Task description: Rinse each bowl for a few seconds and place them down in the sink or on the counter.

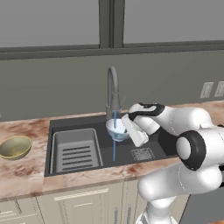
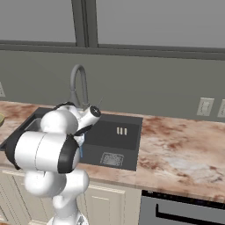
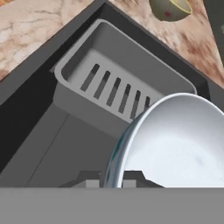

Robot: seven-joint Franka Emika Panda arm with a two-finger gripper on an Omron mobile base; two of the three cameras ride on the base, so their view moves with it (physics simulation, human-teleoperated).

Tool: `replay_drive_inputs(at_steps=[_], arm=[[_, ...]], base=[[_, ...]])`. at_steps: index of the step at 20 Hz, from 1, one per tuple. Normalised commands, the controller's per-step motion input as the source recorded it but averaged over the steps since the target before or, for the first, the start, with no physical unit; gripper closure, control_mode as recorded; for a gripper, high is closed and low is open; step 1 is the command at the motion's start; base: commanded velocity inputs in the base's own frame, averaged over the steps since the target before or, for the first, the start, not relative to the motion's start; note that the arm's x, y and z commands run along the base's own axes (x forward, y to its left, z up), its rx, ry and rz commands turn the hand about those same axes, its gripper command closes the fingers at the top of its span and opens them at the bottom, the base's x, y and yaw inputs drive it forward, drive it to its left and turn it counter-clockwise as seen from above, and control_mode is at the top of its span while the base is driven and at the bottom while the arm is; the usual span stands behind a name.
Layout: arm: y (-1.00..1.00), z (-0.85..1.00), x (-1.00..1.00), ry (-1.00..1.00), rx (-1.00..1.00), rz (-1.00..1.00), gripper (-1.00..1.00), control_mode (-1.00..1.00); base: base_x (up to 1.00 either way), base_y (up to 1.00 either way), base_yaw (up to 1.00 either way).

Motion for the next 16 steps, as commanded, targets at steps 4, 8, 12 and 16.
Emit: replay_drive_inputs(at_steps=[4,8,12,16], arm=[[-0.17,0.06,-0.07,-0.05,0.00,0.03,1.00,-1.00],[-0.12,0.15,-0.06,-0.02,-0.07,0.00,1.00,-1.00],[-0.14,0.17,-0.01,0.00,-0.11,0.00,1.00,-1.00],[-0.17,0.15,0.00,0.00,-0.14,0.01,1.00,-1.00]], base=[[0.00,0.00,0.00],[0.00,0.00,0.00],[0.00,0.00,0.00],[0.00,0.00,0.00]])
